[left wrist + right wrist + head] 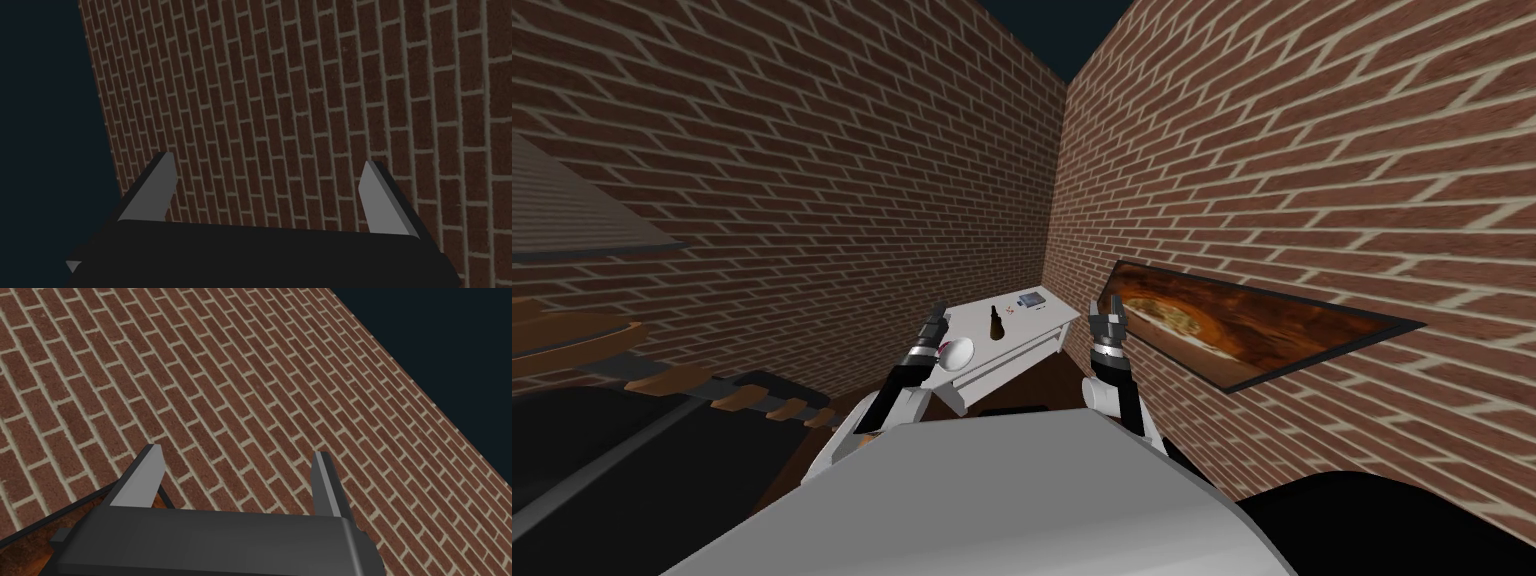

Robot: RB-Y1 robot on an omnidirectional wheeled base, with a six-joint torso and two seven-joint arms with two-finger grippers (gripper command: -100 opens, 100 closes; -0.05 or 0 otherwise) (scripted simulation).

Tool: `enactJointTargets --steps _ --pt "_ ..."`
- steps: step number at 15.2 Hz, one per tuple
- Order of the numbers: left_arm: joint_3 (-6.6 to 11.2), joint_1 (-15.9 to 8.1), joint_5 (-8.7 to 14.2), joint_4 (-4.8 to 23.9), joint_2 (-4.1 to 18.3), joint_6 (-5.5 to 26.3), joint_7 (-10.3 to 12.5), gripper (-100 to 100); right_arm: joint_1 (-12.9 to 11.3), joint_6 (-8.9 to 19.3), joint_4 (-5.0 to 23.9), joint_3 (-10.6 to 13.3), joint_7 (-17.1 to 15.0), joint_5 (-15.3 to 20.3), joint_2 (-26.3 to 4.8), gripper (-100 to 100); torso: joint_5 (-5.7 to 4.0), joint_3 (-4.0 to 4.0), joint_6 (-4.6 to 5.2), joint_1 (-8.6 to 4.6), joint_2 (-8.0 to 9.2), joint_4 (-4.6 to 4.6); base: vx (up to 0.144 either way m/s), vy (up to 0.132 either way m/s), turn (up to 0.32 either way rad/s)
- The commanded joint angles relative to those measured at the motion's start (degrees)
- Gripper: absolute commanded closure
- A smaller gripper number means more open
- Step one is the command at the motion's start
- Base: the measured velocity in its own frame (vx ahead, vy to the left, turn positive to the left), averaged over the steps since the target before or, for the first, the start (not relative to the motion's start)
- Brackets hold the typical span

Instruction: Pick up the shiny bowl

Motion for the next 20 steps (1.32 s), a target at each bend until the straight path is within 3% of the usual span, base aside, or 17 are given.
enactJointTargets --steps 1,20 --pt "0.35 -0.2 0.3 0.8 0.6 2.7 0.5 -100 0.0 0.0 0.0 0.0 0.0 0.0 0.0 0 0.00 0.00 0.00 0.00 0.00 0.00 0.016 -0.001 0.003" --pt "3.83 -3.5 3.8 8.3 3.6 23.4 4.5 -100 0.0 0.0 0.0 0.0 0.0 0.0 0.0 0 0.00 0.02 0.00 -0.01 0.03 0.01 0.011 -0.003 0.003"
